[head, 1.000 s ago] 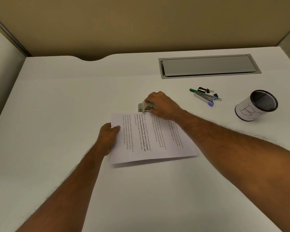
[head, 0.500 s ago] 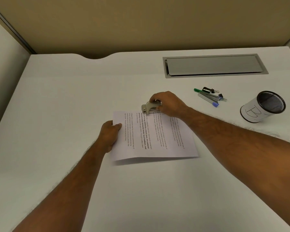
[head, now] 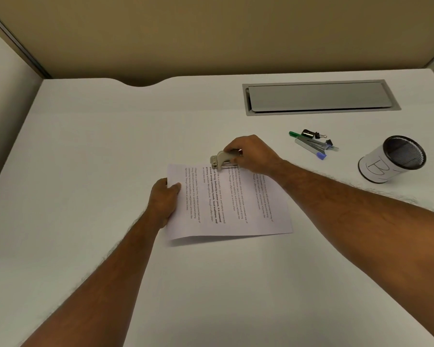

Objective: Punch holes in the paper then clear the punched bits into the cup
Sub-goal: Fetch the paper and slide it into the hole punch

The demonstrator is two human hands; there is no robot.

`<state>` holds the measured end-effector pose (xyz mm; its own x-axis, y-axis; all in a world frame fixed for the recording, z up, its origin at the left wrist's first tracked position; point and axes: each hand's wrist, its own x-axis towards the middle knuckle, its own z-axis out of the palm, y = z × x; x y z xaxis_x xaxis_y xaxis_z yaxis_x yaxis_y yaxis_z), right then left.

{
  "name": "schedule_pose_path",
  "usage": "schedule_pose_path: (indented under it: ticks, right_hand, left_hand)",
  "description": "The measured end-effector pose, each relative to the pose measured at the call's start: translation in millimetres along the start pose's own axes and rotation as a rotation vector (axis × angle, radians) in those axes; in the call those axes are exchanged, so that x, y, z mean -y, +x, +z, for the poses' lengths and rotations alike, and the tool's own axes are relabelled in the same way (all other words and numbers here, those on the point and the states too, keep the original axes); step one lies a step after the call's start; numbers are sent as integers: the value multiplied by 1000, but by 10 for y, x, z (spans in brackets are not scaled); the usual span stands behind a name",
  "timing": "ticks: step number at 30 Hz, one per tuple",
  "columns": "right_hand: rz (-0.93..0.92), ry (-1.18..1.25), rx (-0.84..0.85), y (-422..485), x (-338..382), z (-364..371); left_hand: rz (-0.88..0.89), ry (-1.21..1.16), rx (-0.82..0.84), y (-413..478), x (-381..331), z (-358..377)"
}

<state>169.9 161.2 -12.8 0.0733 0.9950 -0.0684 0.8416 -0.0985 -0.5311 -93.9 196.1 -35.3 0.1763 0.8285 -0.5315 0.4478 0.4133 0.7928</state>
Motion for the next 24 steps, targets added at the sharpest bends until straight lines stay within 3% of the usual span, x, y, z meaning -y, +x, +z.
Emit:
schedule_pose_path:
  ticks: [14,24]
  right_hand:
    - [263,238,167,452,-1,-219]
    - [132,-157,73,630,201,153]
  left_hand:
    - [72,122,-101,-67,27,103]
    - [83,109,-111,-35,62,108]
